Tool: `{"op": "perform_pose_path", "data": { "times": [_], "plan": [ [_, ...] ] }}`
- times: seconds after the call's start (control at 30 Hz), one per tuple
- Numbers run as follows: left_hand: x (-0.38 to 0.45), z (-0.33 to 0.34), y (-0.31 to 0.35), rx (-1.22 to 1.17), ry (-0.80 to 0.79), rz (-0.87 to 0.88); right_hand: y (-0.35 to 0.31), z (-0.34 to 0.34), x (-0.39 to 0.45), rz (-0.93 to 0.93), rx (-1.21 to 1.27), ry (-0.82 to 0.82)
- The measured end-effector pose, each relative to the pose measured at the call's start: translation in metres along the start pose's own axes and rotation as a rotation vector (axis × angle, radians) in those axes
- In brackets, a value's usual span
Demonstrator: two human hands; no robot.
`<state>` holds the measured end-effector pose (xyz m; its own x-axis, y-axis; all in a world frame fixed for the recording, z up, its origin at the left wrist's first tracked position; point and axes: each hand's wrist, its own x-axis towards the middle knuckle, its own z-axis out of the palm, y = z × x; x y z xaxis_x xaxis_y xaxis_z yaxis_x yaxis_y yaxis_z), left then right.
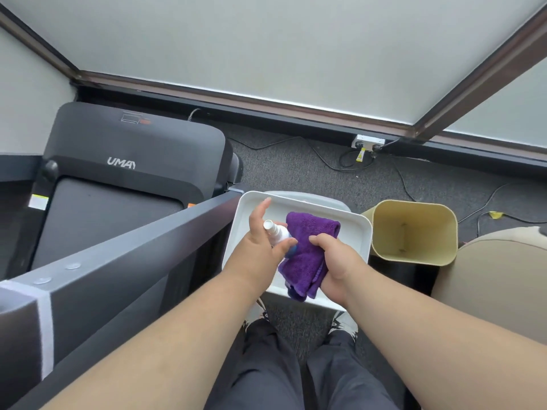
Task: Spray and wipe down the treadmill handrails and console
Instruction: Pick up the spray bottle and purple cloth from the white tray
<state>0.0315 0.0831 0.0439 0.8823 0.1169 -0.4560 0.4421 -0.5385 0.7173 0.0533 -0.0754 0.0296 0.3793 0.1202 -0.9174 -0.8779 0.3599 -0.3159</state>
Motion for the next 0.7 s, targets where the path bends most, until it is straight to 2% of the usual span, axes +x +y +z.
{"op": "perform_pose_path", "data": {
  "times": [0.1,0.2,0.43,0.57,0.7],
  "plan": [
    [-0.015,-0.025,0.03,-0.005,-0.101,0.054,-0.014,-0.001,-0.042,0.035,-0.003,-0.025],
    [-0.031,-0.044,0.062,0.02,-0.067,0.114,-0.03,-0.001,-0.085,0.051,0.018,-0.044],
    [-0.092,-0.068,0.125,-0.02,0.156,0.248,-0.063,0.001,-0.182,0.01,-0.044,-0.159],
    [-0.134,-0.076,0.151,-0.036,0.3,0.23,-0.071,0.006,-0.232,-0.042,-0.12,-0.262],
    [-0.179,-0.087,0.16,-0.065,0.532,0.189,-0.062,0.021,-0.277,0.001,-0.226,-0.418]
  ]
}}
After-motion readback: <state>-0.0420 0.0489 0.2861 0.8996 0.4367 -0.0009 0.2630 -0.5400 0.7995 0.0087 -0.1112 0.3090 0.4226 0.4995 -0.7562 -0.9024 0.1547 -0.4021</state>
